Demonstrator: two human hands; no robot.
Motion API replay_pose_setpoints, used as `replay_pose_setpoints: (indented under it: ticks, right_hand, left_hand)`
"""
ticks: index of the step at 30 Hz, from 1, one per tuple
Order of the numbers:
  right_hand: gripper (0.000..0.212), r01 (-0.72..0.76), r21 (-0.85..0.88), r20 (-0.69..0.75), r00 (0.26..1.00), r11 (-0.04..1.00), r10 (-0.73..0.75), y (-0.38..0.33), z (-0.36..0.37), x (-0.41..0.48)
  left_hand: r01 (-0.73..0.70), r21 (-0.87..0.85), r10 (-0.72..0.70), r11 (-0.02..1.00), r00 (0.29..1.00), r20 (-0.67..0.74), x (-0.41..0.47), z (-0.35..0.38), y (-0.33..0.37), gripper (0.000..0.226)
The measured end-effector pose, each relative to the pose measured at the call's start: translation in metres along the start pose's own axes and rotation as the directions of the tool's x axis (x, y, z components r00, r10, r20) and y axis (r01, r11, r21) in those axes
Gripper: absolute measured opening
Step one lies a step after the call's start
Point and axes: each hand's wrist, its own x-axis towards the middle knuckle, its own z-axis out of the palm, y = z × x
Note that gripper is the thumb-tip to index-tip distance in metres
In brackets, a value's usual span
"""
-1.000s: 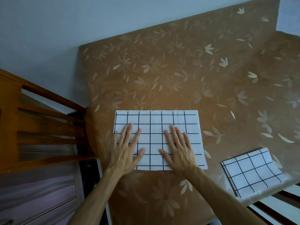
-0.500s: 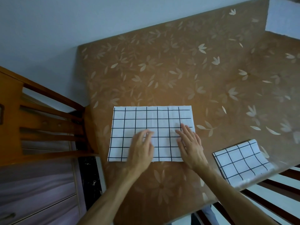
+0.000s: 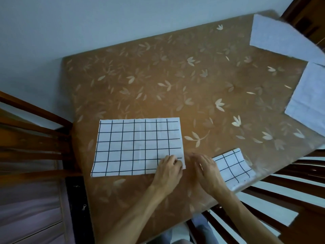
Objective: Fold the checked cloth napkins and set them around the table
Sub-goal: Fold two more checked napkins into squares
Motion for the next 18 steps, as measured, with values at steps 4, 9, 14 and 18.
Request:
replay_pose_setpoints:
  ticks: [4, 9, 14, 18]
  right_hand:
    - [0.053, 0.138, -0.062, 0.029, 0.990, 0.989, -0.136, -0.005, -0.004, 0.002]
    - [0.077, 0.369, -0.225, 0.261, 0.915, 0.902, -0.309, -0.011, 0.005, 0.007]
    - [0.010, 0.558, -0.180, 0.160, 0.829, 0.810, -0.536, -0.037, 0.013, 0.010]
    - [0.012, 0.563, -0.040, 0.243, 0.807, 0.826, -0.538, -0.061, 0.015, 0.007]
  left_hand:
    - [0.035, -0.140, -0.039, 0.989, 0.999, -0.030, -0.010, -0.016, 0.002, 0.013]
    - [0.084, -0.321, -0.101, 0.943, 0.994, -0.038, -0.045, -0.040, 0.000, 0.020]
    - [0.183, -0.579, -0.350, 0.794, 0.917, -0.190, -0.086, -0.066, -0.005, 0.010]
    - [0.298, -0.466, -0.375, 0.833, 0.923, -0.081, -0.123, -0.080, -0.018, 0.051]
